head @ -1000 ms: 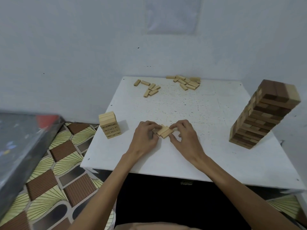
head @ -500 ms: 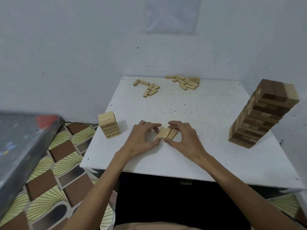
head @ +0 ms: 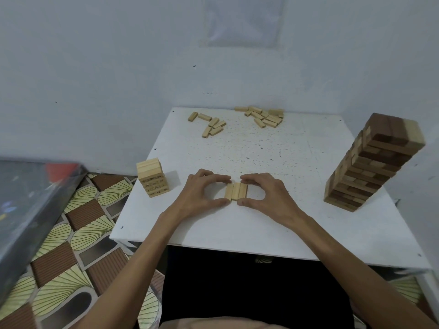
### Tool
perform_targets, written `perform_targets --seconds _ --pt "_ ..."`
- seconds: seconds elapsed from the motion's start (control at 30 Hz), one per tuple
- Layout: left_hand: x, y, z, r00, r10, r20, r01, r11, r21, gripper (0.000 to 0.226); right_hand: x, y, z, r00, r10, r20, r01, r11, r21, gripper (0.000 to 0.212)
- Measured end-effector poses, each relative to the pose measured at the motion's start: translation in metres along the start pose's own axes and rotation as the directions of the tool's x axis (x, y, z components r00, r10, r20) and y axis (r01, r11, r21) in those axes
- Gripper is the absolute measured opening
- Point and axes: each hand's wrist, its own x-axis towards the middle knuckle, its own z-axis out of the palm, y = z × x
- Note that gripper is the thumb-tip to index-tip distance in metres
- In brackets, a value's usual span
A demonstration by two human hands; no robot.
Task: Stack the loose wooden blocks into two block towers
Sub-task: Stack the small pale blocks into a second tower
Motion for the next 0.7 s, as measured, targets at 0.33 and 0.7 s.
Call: perform_targets --seconds 0.33,0.7 --pt "0.001 0.004 0.004 0.999 0.018 -0.045 -0.018 1.0 -0.004 0.054 0.006 -0.003 -0.004 0.997 -0.05 0.057 0.05 0.999 0.0 0.061" --pt "0.003 0.0 0.013 0.997 0.053 -0.06 -0.052 0.999 0.005 0.042 0.008 0.002 -0.002 0.99 -0.131 0.047 0.127 0.99 0.067 0.047"
